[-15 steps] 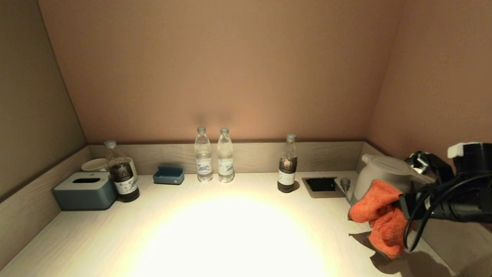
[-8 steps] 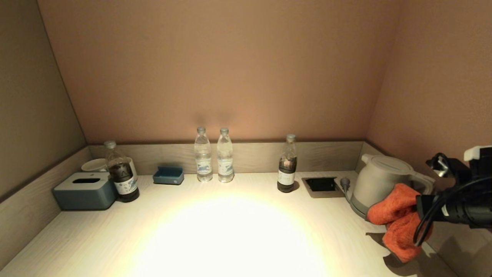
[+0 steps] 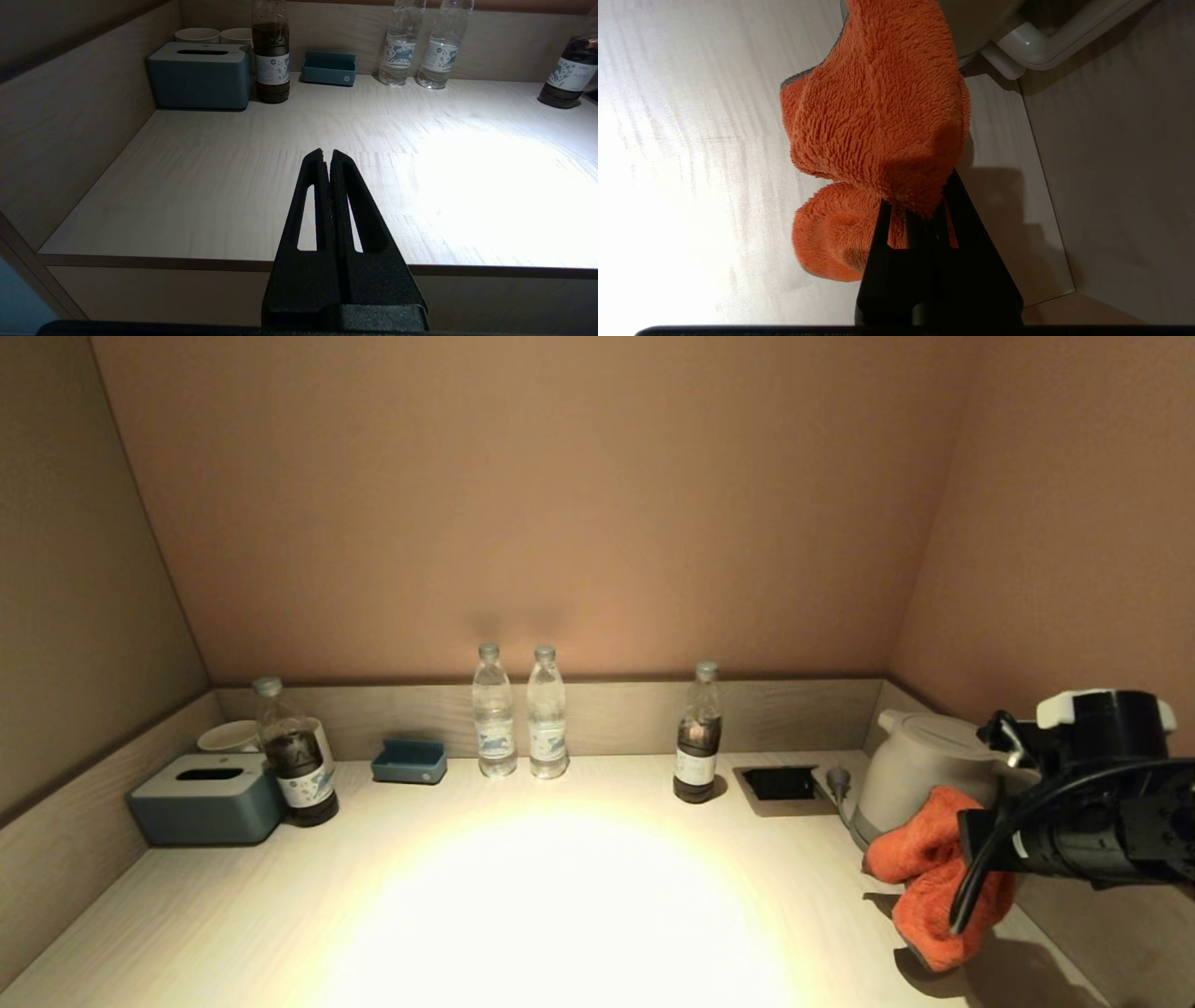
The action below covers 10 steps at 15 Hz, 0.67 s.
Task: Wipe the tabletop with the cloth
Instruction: Place the tablecloth
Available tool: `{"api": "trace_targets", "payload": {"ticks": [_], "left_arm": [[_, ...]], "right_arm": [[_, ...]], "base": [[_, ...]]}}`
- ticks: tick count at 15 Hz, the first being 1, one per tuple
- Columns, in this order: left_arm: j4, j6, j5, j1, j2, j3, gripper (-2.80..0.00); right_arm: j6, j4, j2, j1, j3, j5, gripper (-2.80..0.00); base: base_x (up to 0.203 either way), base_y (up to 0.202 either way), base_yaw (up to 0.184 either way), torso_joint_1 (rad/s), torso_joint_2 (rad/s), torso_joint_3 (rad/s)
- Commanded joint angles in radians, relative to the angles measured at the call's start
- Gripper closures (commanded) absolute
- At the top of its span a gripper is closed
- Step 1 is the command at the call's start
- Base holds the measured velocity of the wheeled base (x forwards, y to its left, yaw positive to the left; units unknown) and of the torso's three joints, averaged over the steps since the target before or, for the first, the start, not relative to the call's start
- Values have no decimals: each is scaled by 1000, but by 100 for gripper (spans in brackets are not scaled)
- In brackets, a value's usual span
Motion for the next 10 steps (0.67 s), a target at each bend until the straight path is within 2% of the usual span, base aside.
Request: {"api": "trace_targets", "payload": {"ticks": [1, 5, 7, 8, 10], "left_arm": [[0, -1, 0, 0, 0, 0, 0], [0, -1, 0, 0, 0, 0, 0], [0, -1, 0, 0, 0, 0, 0], [0, -1, 0, 0, 0, 0, 0], [0, -1, 0, 0, 0, 0, 0]], "right_arm": [[36, -3, 34, 68, -7, -306, 0], [40, -9, 83, 77, -15, -423, 0], [41, -10, 86, 77, -16, -430, 0], [48, -12, 110, 74, -19, -471, 0], [69, -14, 128, 70, -21, -487, 0]], "base": [[0, 0, 0, 0, 0, 0], [0, 0, 0, 0, 0, 0], [0, 0, 0, 0, 0, 0], [0, 0, 0, 0, 0, 0], [0, 0, 0, 0, 0, 0]]}}
